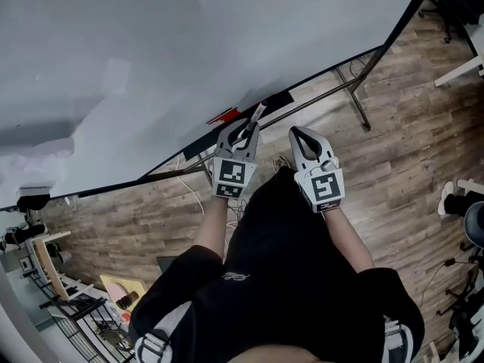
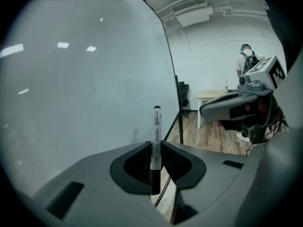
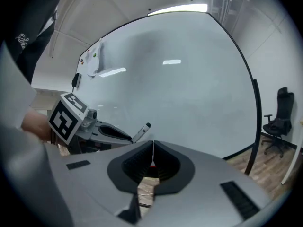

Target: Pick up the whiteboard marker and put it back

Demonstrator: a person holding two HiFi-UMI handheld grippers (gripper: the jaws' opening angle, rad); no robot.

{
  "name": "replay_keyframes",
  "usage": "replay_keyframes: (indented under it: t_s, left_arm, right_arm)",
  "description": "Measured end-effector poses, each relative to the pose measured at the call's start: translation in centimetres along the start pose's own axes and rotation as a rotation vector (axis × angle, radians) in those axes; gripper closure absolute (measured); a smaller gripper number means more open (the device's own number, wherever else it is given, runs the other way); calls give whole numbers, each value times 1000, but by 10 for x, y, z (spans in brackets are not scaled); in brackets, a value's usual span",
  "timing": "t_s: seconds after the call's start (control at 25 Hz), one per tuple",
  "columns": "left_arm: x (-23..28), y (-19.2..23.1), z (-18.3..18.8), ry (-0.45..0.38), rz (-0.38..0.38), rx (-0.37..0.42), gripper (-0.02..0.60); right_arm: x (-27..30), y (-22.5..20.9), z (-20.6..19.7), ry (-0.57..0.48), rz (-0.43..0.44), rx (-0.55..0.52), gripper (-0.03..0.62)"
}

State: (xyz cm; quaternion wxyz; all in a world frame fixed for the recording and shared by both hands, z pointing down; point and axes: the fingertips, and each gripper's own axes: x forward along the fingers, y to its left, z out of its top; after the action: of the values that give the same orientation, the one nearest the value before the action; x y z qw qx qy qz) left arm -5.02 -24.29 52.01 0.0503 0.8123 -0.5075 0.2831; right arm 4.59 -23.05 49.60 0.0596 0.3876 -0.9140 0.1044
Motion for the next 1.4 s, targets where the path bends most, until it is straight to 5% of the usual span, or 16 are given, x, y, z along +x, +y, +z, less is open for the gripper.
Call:
replay_keyframes:
  t_s: [0.28, 0.52, 1.4]
  left_arm:
    - [43, 8, -30, 148, -16, 108, 514]
    - [70, 4, -58, 277, -52, 276, 514]
    - [112, 0, -104, 461, -180, 445, 514]
  right_arm:
    - [16, -16, -6, 25, -20, 14, 589]
    - [27, -23, -26, 81, -32, 26, 589]
    - [65, -42, -46, 157, -79, 48, 589]
